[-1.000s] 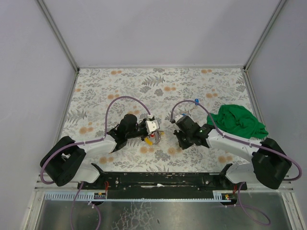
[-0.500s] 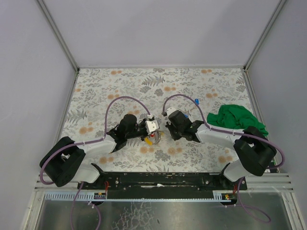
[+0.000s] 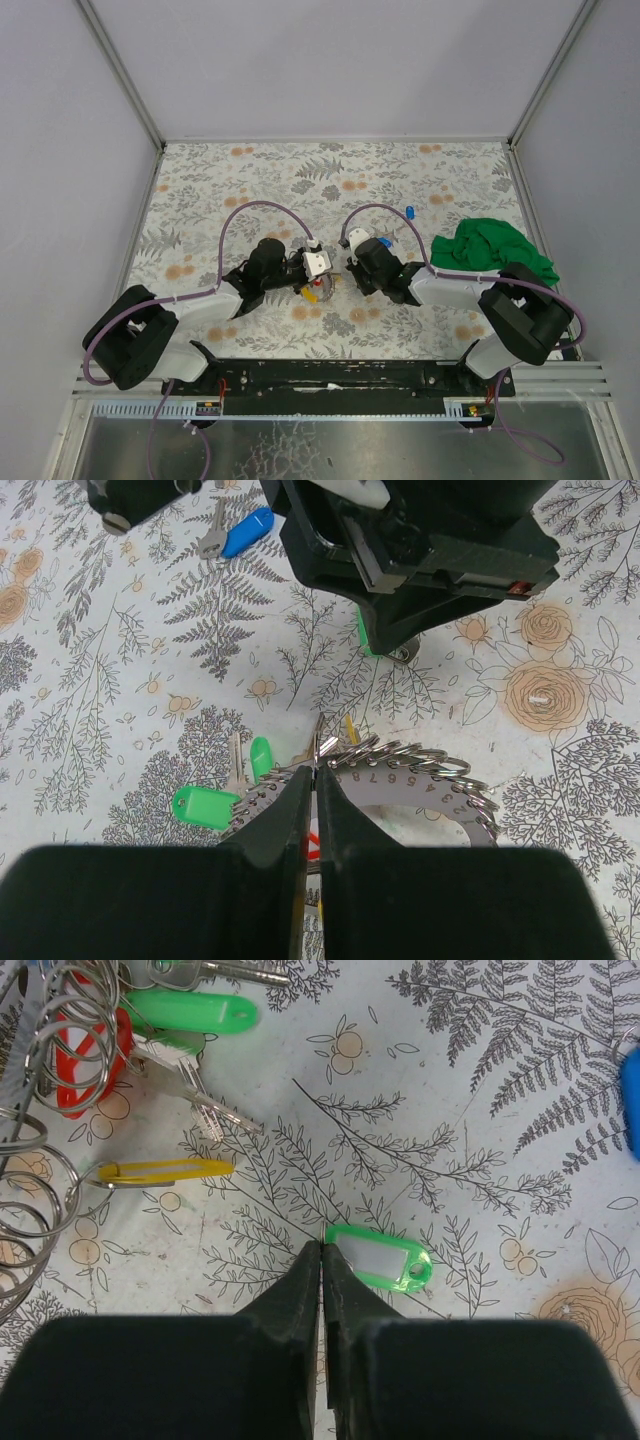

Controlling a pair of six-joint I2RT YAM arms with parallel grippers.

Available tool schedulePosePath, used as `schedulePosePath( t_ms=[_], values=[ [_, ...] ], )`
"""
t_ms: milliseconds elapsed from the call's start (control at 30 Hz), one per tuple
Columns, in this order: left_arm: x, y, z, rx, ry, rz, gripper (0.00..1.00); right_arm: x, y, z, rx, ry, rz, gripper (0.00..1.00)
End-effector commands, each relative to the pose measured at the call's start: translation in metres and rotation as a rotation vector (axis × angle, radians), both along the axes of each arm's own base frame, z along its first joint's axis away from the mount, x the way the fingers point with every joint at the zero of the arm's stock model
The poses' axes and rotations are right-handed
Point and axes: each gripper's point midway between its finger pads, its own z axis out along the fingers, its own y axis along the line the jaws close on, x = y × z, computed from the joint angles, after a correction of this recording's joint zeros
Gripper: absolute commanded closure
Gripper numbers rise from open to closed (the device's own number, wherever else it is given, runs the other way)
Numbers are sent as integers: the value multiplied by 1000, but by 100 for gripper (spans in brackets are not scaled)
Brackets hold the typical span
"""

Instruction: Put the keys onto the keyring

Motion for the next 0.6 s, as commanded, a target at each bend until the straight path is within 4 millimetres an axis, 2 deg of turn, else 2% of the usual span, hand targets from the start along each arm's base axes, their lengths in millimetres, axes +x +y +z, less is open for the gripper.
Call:
schedulePosePath(
  t_ms=[0, 300, 567],
  values=[
    [7, -4, 20, -57, -67, 12, 100, 9, 5, 14, 26, -39, 6, 90],
    [7, -3, 21, -57, -70, 18, 100, 5, 8, 40, -39, 49, 31, 75],
    [8, -2, 22, -60, -75, 28, 100, 1, 9, 35, -67, 208, 31, 69]
  ],
)
